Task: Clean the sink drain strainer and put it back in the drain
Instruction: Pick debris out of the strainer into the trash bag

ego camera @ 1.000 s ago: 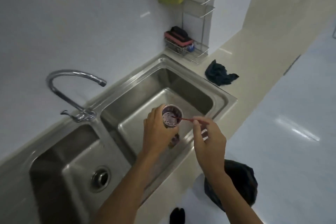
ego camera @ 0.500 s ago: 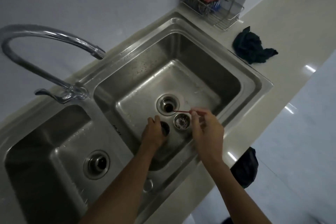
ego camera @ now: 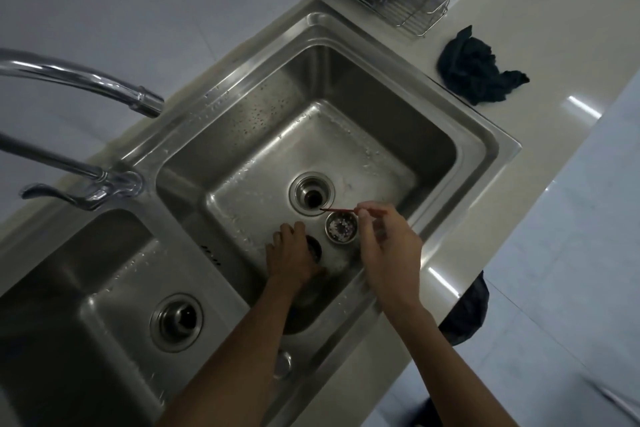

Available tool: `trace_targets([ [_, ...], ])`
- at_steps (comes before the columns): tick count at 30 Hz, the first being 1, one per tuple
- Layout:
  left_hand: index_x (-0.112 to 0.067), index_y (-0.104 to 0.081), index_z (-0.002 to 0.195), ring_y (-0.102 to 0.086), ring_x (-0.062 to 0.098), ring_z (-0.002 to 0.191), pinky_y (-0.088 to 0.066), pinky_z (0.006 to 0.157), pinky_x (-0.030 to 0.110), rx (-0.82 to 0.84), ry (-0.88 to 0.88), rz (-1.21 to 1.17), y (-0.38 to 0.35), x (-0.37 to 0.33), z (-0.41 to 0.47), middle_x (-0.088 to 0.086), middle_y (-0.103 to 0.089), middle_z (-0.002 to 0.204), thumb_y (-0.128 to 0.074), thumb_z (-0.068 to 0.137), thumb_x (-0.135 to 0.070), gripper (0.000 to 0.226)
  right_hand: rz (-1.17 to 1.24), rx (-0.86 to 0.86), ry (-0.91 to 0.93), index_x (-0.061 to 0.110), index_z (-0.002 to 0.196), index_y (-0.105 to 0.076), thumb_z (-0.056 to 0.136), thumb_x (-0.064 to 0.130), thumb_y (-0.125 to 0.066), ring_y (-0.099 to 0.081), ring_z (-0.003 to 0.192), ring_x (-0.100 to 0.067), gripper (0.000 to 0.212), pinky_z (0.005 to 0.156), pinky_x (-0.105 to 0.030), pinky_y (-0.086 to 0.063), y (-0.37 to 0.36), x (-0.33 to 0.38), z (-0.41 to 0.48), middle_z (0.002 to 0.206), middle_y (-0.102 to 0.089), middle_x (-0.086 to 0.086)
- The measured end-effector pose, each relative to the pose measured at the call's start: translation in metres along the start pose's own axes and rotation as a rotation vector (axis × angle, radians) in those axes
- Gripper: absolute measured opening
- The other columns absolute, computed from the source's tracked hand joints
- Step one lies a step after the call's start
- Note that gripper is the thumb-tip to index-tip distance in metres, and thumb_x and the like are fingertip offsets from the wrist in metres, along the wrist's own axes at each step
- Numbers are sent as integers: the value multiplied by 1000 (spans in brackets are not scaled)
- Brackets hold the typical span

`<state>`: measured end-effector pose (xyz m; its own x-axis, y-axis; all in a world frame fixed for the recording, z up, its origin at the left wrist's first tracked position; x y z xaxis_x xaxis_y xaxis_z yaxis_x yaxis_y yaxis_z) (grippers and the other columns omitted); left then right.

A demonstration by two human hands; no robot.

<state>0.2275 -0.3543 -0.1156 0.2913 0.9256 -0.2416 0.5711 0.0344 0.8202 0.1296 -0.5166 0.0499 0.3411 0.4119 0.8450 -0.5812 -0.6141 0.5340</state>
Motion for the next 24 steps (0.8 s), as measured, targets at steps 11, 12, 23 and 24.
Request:
trace_targets([
  [11, -24, -39, 147, -51, 25, 132, -30, 109, 46, -121, -230, 18, -3, -62, 38, 4, -51, 146, -76, 78, -61, 86, -5, -76, -14, 37, 112, -63, 101, 41, -52, -66, 90, -1, 16, 77, -28, -59, 24, -11, 9, 100, -67, 22],
  [12, -24, -41, 144, -54, 25, 129, -30, 107, 46, -133, -220, 35, -5, -62, 38, 4, -54, 143, -77, 78, -59, 83, 3, -92, -22, 37, 111, -64, 101, 40, -53, -66, 90, -1, 15, 77, -26, -58, 31, -14, 8, 99, -67, 22],
  [23, -30, -39, 139, -53, 25, 116, -50, 92, 39, -307, -340, -267, 84, -95, 3, 1, -39, 134, -85, 62, -47, 92, 138, -240, -51, 28, 110, -66, 103, 32, -54, -65, 89, -7, 15, 74, -29, -58, 101, -20, -13, 100, -68, 18],
  [24, -32, -39, 138, -53, 18, 110, -50, 86, 30, -344, -372, -306, 100, -107, -5, -2, -38, 130, -82, 60, -46, 90, 159, -259, -46, 25, 112, -67, 103, 31, -55, -65, 89, -7, 16, 73, -27, -57, 110, -18, -16, 101, -69, 16],
])
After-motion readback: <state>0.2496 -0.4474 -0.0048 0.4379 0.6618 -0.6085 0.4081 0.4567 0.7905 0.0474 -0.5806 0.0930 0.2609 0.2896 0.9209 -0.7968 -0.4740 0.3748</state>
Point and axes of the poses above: each hand's wrist, its own z-axis towards the middle knuckle, its own y-axis out of the back of the hand, x = y × z, the point moved 8 cm from there along z, towards the middle knuckle
